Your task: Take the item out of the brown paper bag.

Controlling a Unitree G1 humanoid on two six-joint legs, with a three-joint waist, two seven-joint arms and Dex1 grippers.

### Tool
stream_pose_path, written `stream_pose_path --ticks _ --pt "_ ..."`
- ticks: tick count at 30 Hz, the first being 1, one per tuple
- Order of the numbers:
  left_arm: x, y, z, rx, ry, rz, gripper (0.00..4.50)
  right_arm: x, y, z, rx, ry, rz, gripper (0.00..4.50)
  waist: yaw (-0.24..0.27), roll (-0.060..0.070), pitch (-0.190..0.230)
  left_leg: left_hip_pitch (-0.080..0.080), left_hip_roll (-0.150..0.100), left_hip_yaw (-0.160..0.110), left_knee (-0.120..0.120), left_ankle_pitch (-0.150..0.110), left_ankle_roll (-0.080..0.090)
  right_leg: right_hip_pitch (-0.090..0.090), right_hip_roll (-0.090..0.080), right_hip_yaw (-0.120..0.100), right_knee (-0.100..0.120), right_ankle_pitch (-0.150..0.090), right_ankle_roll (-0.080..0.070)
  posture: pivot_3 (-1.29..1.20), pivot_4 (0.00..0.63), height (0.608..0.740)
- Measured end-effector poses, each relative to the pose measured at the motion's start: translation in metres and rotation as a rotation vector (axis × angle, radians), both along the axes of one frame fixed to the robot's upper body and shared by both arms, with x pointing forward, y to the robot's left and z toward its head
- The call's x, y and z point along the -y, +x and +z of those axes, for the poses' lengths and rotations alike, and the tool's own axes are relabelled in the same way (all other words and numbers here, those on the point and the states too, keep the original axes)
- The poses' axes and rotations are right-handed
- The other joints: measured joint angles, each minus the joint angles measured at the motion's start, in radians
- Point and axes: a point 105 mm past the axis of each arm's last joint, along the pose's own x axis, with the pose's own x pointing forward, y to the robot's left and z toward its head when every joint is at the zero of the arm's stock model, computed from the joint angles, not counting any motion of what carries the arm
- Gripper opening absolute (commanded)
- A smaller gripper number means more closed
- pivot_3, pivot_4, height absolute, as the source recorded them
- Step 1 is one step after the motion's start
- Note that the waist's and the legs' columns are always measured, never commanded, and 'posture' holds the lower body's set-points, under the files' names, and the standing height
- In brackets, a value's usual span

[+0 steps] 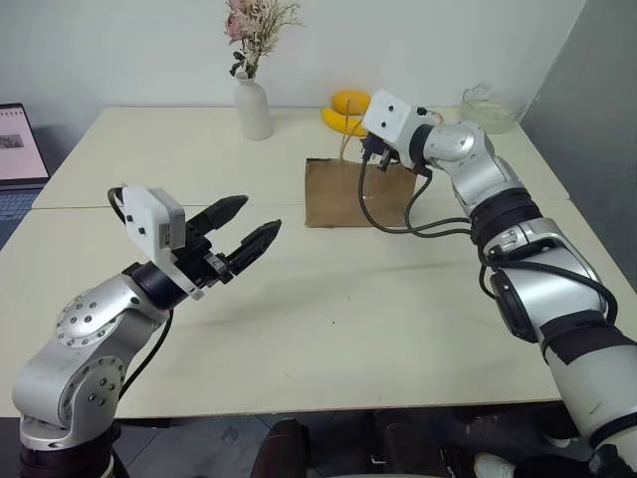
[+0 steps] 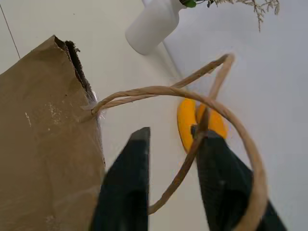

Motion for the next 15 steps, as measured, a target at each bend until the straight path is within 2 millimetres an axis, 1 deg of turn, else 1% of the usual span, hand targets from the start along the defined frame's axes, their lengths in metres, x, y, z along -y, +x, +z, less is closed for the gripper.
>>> stream_pose_path --ticks 4,6,10,15 --pt "0.0 0.001 -0.001 -0.008 -0.001 0.009 3.44 -0.001 -0.004 0.002 -0.029 0.017 0.033 3.8 0.0 0.0 0.0 0.0 0.0 0.0 0.0 0.0 0.0 0.0 0.0 0.0 0.0 0.0 0.0 0.0 0.15 0.74" --pt "0.0 0.002 0.001 -0.003 -0.002 0.012 3.44 0.002 -0.008 0.002 -0.049 0.026 0.056 4.48 0.0 0.0 0.0 0.0 0.0 0.0 0.0 0.0 0.0 0.0 0.0 0.0 0.0 0.0 0.0 0.0 0.15 0.74" --pt "0.001 0.003 0.001 -0.005 -0.003 0.01 3.44 0.015 -0.018 -0.001 -0.082 0.061 0.078 4.48 0.003 0.0 0.0 0.0 0.0 -0.001 0.0 0.0 0.0 0.0 0.0 0.0 0.0 0.0 0.0 0.0 0.15 0.74" --pt "0.003 0.011 -0.001 -0.023 -0.006 0.003 3.44 0.032 -0.054 -0.003 -0.104 0.116 0.135 4.48 0.007 0.0 0.0 0.0 0.0 -0.001 0.0 0.0 0.0 0.001 0.0 -0.001 0.0 0.0 0.001 0.0 0.15 0.74"
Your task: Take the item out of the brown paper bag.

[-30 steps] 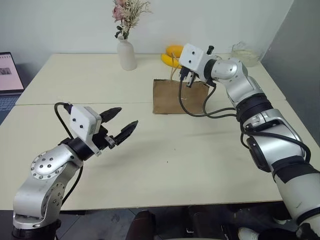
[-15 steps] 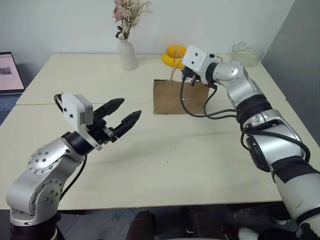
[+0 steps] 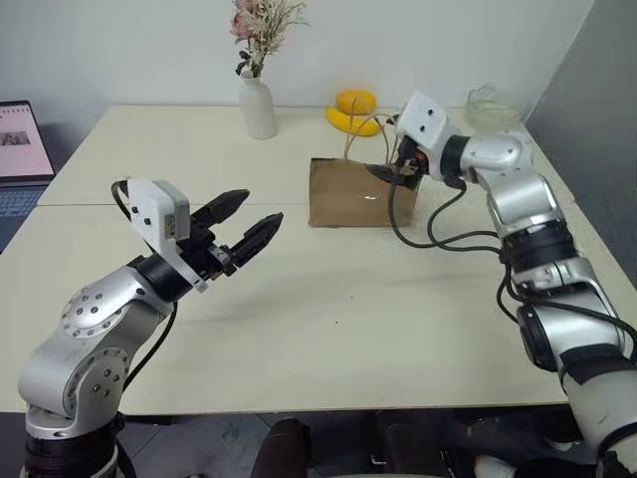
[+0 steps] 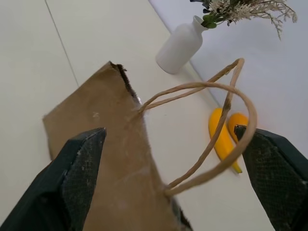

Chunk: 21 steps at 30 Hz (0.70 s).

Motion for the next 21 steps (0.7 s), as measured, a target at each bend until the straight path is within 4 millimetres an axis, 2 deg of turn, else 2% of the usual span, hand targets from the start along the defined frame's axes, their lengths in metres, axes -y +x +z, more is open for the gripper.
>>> stream_pose_path --ticks 6,8,11,14,16,21 --pt "0.008 0.012 -0.004 -0.022 -0.013 -0.021 3.44 0.024 -0.046 -0.015 -0.078 0.085 -0.002 4.48 0.006 0.0 0.0 0.001 0.0 0.0 0.001 0.0 0.0 0.001 0.0 0.0 0.0 -0.003 0.005 0.0 0.15 0.74" --pt "0.009 0.02 -0.006 -0.03 -0.006 -0.016 3.44 0.032 -0.069 -0.029 -0.124 0.106 0.016 4.48 0.011 0.0 0.0 0.001 0.0 -0.001 0.0 0.0 0.0 0.002 0.0 -0.001 0.0 -0.003 0.005 0.0 0.15 0.74" --pt "0.004 0.037 -0.011 -0.052 -0.003 0.014 3.44 0.044 -0.09 -0.052 -0.216 0.133 -0.022 4.48 0.018 0.0 0.0 0.002 -0.001 0.0 0.001 0.0 0.0 0.001 0.003 0.0 0.001 -0.003 0.006 0.0 0.15 0.74" --pt "0.004 0.059 -0.01 -0.042 0.01 0.033 2.88 0.049 -0.108 -0.057 -0.235 0.217 -0.087 4.5 0.02 -0.001 0.0 0.002 -0.001 0.0 0.002 0.0 0.0 0.003 0.005 -0.001 0.001 -0.003 0.006 0.0 0.15 0.74" --pt "0.003 0.074 -0.009 -0.029 0.043 0.048 2.26 0.041 -0.124 -0.065 -0.261 0.283 -0.092 4.5 0.019 -0.002 -0.001 0.002 -0.001 0.001 0.002 0.0 0.0 0.002 0.006 -0.001 0.001 -0.003 0.006 0.0 0.15 0.74" --pt "0.009 0.139 -0.002 0.023 0.138 0.113 0.66 0.025 -0.137 -0.074 -0.254 0.432 -0.171 4.5 0.021 -0.002 -0.001 0.001 -0.003 0.001 0.003 0.001 -0.001 0.002 0.007 -0.002 0.001 -0.002 0.007 0.0 0.15 0.74"
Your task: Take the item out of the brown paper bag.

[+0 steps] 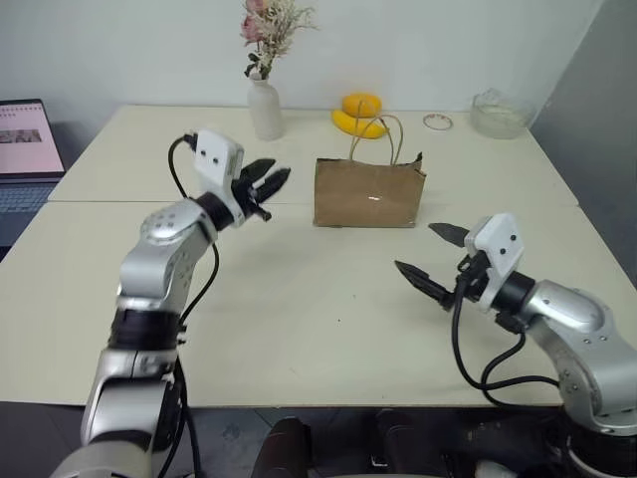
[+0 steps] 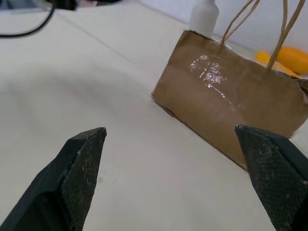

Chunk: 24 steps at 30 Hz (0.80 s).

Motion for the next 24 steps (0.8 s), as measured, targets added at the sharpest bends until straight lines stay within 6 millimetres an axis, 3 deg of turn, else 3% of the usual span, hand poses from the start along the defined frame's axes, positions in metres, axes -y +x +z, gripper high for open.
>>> stream_pose_path --ticks 2,5,7,10,13,18,24 --pt "0.005 0.025 0.007 0.013 0.042 0.034 0.03 -0.003 -0.002 -0.001 0.007 0.017 -0.033 4.5 0.001 -0.001 0.0 -0.002 -0.002 0.002 0.0 0.0 0.0 -0.001 0.0 -0.002 -0.002 0.0 0.001 0.0 0.15 0.74" --pt "0.019 0.05 0.018 0.019 0.094 0.076 0.03 -0.008 -0.004 -0.006 0.0 0.037 -0.063 4.5 0.0 -0.002 0.0 -0.004 -0.002 0.004 -0.001 0.0 0.001 -0.002 0.0 -0.001 -0.004 -0.001 0.002 0.0 0.15 0.74" --pt "0.033 0.056 0.016 0.017 0.144 0.084 0.03 -0.01 -0.005 -0.004 0.013 0.043 -0.081 4.5 0.0 -0.002 0.0 -0.004 -0.002 0.005 -0.001 -0.001 0.001 -0.002 -0.002 0.0 -0.005 -0.002 0.004 0.0 0.15 0.74" --pt "0.05 0.059 0.0 -0.017 0.226 0.078 0.03 -0.009 -0.005 -0.001 0.033 0.059 -0.123 4.5 -0.005 -0.002 0.0 -0.004 -0.001 0.007 -0.001 -0.001 0.001 -0.003 -0.002 0.001 -0.004 -0.003 0.005 0.0 0.15 0.74" --pt "0.051 0.06 -0.015 -0.046 0.305 0.093 0.03 -0.006 -0.005 -0.002 0.038 0.055 -0.158 4.5 -0.009 -0.002 0.0 -0.004 0.0 0.007 -0.002 -0.001 0.001 -0.004 -0.002 0.001 -0.004 -0.003 0.005 0.0 0.15 0.74" --pt "0.057 0.058 -0.018 -0.043 0.378 0.064 0.03 -0.004 -0.013 -0.003 0.041 0.048 -0.177 4.5 -0.005 -0.002 0.0 -0.003 0.0 0.006 -0.002 -0.001 0.001 -0.003 -0.002 -0.001 -0.002 -0.003 0.005 0.0 0.15 0.74" --pt "0.07 0.047 -0.028 -0.104 0.423 -0.115 0.03 0.005 -0.024 -0.011 -0.001 0.007 -0.174 4.5 -0.005 -0.003 0.0 -0.002 -0.001 0.007 0.0 -0.001 0.001 -0.001 -0.003 0.0 -0.002 -0.002 0.006 0.0 0.15 0.74"
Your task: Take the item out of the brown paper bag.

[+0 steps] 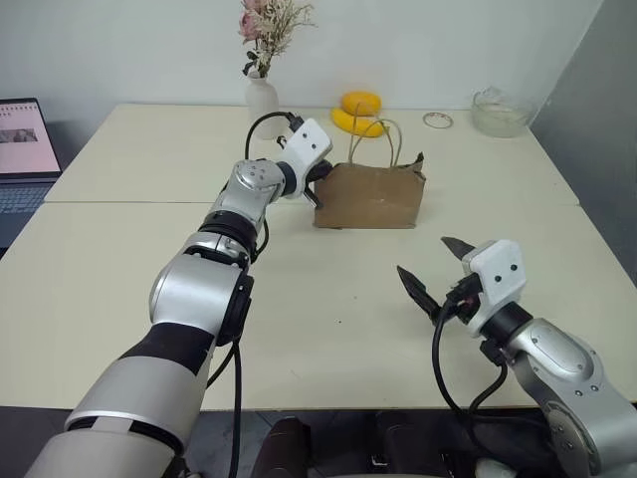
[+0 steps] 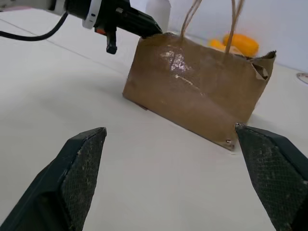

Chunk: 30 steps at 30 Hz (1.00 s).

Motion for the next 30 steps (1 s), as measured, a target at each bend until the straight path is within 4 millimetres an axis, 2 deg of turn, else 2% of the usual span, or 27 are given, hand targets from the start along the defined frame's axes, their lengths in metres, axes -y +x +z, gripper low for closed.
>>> stream_pose_path --ticks 5,11,17,22,25,30 --pt "-0.005 -0.008 -0.005 -0.062 0.005 -0.082 0.03 0.011 -0.002 0.001 -0.012 -0.035 0.002 4.5 0.001 0.0 0.0 0.0 0.0 -0.001 0.0 0.0 0.0 0.0 0.0 0.0 0.0 0.0 0.0 0.0 0.15 0.74" --pt "-0.012 -0.018 -0.022 -0.143 -0.001 -0.153 0.03 0.016 0.0 0.003 -0.014 -0.059 0.031 4.5 0.002 -0.001 0.0 0.001 0.0 -0.001 0.0 0.0 0.0 0.001 0.0 0.0 0.001 0.0 0.0 0.0 0.15 0.74" --pt "-0.011 -0.039 -0.052 -0.281 0.01 -0.291 0.03 0.017 0.0 0.0 -0.042 -0.079 0.072 4.5 0.003 -0.001 0.0 0.0 0.0 0.0 0.0 0.0 0.0 0.0 0.0 0.0 0.0 0.0 0.0 0.0 0.15 0.74" --pt "-0.012 -0.051 -0.054 -0.313 0.034 -0.398 0.03 0.028 -0.001 0.003 -0.053 -0.116 0.076 4.5 0.003 -0.001 0.0 0.0 0.0 0.0 0.0 0.0 0.0 0.0 0.001 0.0 0.001 0.0 0.0 0.0 0.15 0.74" --pt "-0.012 -0.05 -0.038 -0.27 -0.067 -0.404 0.03 0.031 0.0 0.004 -0.057 -0.113 0.071 4.5 0.003 -0.001 0.0 0.0 0.001 -0.001 0.001 0.0 0.0 0.0 0.001 0.0 0.001 0.0 0.0 0.0 0.15 0.74" --pt "-0.017 -0.026 0.024 -0.068 -0.274 -0.253 0.03 0.032 0.001 0.006 -0.048 -0.111 0.068 4.5 0.003 -0.001 0.0 0.0 0.001 -0.002 0.001 0.0 0.0 0.0 0.001 0.0 0.001 0.0 0.0 0.0 0.15 0.74"
